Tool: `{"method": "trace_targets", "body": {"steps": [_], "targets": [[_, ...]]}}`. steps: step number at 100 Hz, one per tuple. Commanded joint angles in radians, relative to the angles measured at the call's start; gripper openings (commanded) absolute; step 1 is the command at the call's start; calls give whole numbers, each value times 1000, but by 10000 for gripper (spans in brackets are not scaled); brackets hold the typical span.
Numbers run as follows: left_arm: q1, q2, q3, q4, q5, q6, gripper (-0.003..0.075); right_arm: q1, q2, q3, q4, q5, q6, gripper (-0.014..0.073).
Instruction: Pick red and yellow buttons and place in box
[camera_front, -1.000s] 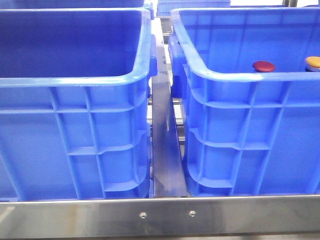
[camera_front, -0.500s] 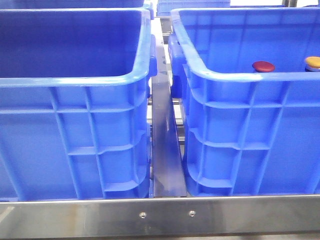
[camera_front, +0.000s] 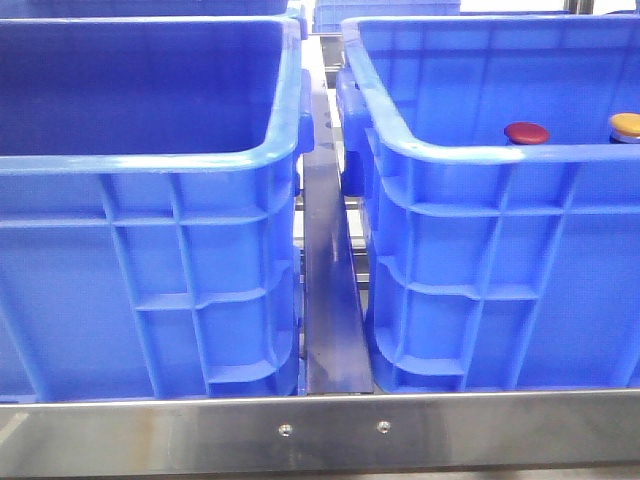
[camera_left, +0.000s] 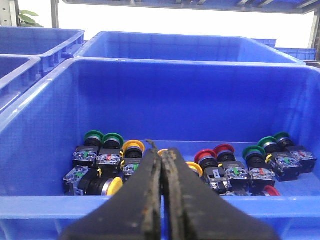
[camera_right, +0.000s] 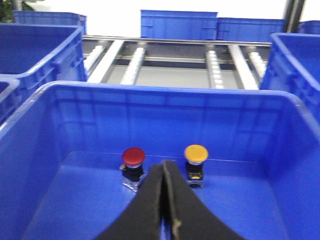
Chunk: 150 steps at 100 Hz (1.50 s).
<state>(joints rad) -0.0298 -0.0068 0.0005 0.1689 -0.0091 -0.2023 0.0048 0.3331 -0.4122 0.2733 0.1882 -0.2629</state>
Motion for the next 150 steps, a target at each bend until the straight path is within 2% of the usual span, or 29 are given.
{"method": "trace_targets", "body": {"steps": [1,12,31,59,93,150], "targets": [[3,-30,46,0,-79,1,-19,2,-33,-4,-169,-74,176,-105],[3,-30,46,0,-79,1,-19,2,-95,52,-230,-129,247,-105],[3,-30,46,0,-79,1,-19,2,-208,182,-230,-212,249,-105],[3,-30,46,0,-79,1,-19,3,-373,333,-230,-248,255,-105],[3,-30,46,0,-79,1,-19,50,-370,430,-240,-386,263,-105],[3,-30,46,0,-79,1,-19,50,-370,429,-240,-369,272,-105]]}}
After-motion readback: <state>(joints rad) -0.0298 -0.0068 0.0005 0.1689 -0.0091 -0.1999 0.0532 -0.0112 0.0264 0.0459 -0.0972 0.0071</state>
